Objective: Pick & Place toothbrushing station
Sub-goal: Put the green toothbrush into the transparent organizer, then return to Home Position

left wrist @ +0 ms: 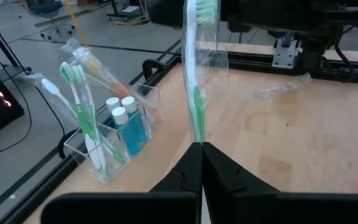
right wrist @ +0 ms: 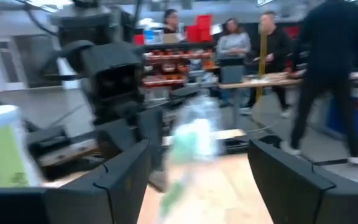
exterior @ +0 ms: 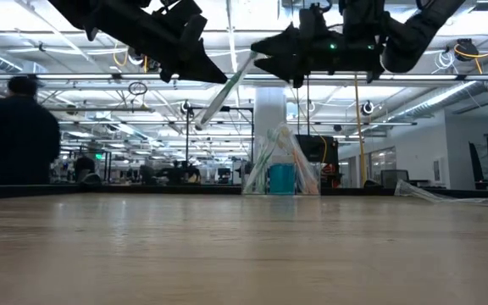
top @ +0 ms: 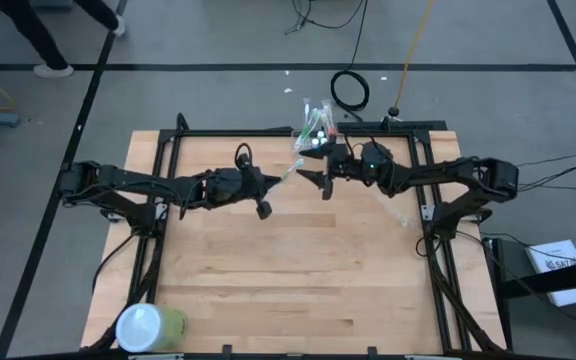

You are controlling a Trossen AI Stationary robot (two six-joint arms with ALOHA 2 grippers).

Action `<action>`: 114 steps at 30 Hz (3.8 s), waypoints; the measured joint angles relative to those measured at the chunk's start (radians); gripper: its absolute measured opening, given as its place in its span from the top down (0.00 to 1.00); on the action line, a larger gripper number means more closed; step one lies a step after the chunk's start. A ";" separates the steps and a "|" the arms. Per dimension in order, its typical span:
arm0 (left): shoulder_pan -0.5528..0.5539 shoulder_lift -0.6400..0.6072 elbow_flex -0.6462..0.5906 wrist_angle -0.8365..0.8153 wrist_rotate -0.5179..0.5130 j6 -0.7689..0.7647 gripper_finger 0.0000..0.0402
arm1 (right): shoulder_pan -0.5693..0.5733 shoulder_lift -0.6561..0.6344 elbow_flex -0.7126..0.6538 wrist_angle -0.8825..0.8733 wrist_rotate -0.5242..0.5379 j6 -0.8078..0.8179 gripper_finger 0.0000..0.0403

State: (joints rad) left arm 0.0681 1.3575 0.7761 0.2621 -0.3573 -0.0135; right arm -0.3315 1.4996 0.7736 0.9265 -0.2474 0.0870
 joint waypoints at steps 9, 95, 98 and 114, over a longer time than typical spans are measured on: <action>0.000 0.000 0.000 -0.004 0.000 -0.013 1.00 | 0.006 0.021 0.035 -0.003 -0.018 0.025 0.42; -0.069 -0.315 0.002 -0.254 0.015 -0.079 0.42 | -0.346 0.272 0.402 -0.645 0.064 -0.125 0.91; -0.069 -0.315 0.002 -0.252 0.015 -0.087 0.42 | -0.344 0.247 0.398 -0.671 0.060 -0.084 0.86; -0.069 -0.332 0.000 -0.309 0.015 -0.047 0.42 | -0.348 0.135 0.398 -0.713 0.064 -0.068 0.41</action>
State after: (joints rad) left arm -0.0006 1.0256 0.7765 -0.0472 -0.3428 -0.0608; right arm -0.6799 1.6351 1.1717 0.2140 -0.1837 0.0186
